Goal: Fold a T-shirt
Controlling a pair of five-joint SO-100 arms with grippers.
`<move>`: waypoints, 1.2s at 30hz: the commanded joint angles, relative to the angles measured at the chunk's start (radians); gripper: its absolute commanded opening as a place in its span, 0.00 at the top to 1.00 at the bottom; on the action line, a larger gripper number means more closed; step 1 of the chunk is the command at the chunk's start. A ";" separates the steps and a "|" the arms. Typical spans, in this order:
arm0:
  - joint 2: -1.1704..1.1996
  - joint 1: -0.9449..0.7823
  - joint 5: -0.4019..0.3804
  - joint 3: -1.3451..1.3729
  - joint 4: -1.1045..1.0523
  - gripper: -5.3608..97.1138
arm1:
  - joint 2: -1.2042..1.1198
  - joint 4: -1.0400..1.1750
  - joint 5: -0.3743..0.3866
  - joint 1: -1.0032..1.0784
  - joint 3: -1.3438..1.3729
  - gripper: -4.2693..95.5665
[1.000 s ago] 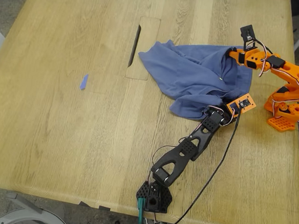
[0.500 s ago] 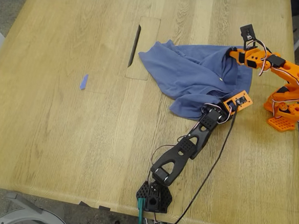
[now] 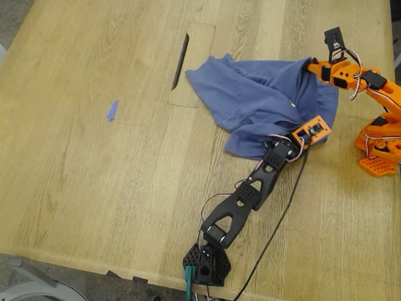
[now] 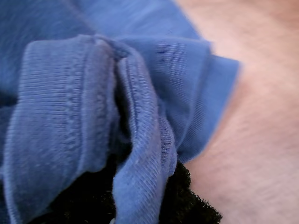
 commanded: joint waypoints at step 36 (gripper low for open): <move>1.032 -0.163 -0.103 -0.034 0.304 0.95 | 0.126 0.017 -0.094 -0.296 -0.440 0.96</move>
